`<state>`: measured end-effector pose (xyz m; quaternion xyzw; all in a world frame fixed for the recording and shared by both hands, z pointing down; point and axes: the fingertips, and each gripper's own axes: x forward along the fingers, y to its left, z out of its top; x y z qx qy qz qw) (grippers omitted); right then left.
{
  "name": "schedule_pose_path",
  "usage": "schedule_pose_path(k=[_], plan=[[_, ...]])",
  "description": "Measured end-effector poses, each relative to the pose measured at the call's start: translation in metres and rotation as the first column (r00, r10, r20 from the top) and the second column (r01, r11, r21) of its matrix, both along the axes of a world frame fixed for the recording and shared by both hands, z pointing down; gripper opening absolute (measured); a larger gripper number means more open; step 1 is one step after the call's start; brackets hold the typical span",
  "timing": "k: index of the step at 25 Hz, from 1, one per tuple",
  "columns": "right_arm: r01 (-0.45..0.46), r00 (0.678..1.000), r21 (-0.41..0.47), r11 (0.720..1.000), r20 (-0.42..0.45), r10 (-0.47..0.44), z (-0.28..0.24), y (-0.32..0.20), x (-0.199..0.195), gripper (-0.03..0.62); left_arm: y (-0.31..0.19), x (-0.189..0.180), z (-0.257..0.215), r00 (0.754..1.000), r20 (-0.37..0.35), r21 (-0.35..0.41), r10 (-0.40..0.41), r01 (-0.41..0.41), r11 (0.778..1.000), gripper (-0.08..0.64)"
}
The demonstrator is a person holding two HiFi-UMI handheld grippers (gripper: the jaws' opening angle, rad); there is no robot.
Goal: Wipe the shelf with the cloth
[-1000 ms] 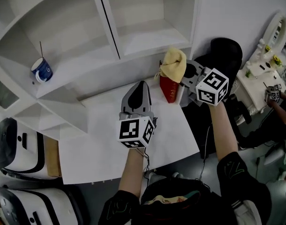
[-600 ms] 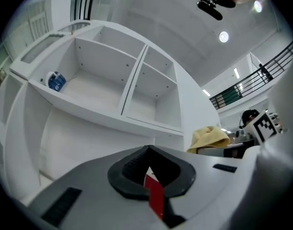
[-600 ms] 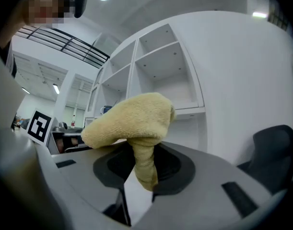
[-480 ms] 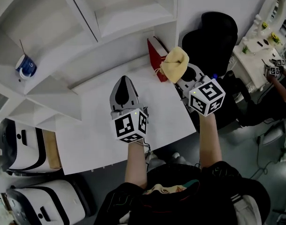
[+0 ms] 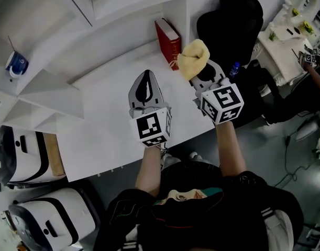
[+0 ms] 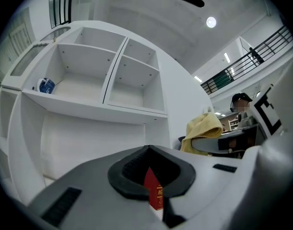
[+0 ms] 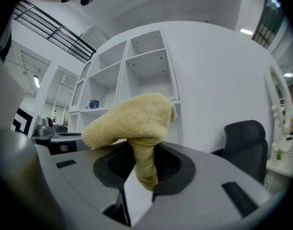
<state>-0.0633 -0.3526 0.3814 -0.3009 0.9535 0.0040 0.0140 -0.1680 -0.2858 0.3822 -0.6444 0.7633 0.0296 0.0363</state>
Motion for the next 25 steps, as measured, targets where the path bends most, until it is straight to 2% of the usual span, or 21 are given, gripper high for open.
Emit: schedule_pose_path(k=[8, 13, 25], plan=[[0.011, 1.0, 0.002, 1.0, -0.01, -0.011, 0.006, 0.003, 0.004, 0.106, -0.004, 0.008, 0.003, 1.0, 0.0, -0.008, 0.003, -0.003, 1.0, -0.003], [0.021, 1.0, 0.009, 1.0, -0.001, -0.021, 0.004, 0.006, 0.005, 0.106, 0.002, 0.005, -0.003, 1.0, -0.001, 0.027, -0.022, 0.022, 0.999, -0.003], [0.045, 0.999, -0.018, 0.999, 0.003, -0.045, 0.015, 0.014, 0.003, 0.106, 0.007, 0.008, 0.006, 1.0, 0.003, -0.011, -0.007, 0.007, 1.0, -0.003]])
